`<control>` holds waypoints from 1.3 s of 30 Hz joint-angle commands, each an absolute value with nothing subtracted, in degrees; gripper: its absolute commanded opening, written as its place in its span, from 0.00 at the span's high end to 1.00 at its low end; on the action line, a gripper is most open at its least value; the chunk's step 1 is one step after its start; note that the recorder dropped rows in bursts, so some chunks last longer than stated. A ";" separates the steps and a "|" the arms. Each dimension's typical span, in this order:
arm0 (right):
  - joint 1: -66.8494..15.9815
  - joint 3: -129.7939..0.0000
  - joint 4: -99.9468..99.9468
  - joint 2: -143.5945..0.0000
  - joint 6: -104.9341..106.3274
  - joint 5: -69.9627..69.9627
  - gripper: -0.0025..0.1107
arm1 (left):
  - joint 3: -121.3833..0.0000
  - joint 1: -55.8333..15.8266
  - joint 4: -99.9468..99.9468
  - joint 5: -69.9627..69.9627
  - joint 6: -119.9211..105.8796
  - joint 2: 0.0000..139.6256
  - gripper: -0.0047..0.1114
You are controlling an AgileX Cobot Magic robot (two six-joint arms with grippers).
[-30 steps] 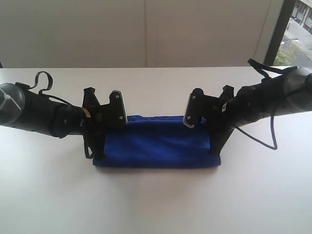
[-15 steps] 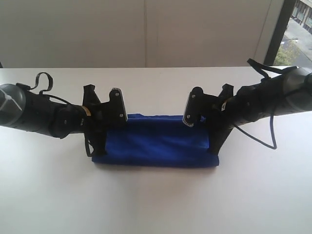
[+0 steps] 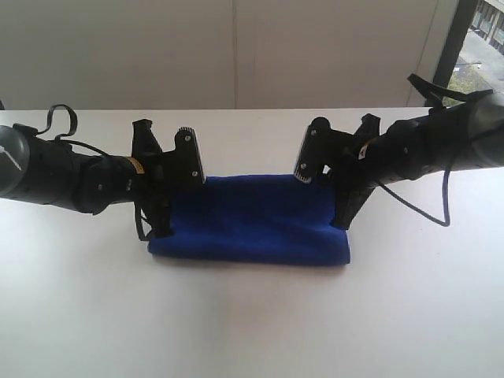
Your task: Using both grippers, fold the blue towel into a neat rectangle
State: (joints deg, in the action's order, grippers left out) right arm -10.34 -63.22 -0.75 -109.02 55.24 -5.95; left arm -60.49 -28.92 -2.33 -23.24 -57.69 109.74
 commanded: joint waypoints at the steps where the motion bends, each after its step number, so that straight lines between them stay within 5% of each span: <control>1: -9.66 -63.56 -0.95 -108.50 54.82 -4.92 0.98 | -61.82 -28.70 -2.73 -24.29 -58.53 109.45 0.96; 39: -6.98 -66.24 -0.95 -118.65 53.61 0.54 0.98 | -71.42 -25.60 -3.32 -25.62 -58.68 121.99 0.96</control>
State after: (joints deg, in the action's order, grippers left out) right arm -7.60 -66.04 -0.75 -117.84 54.01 0.00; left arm -70.84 -26.02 -2.33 -25.80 -58.93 120.99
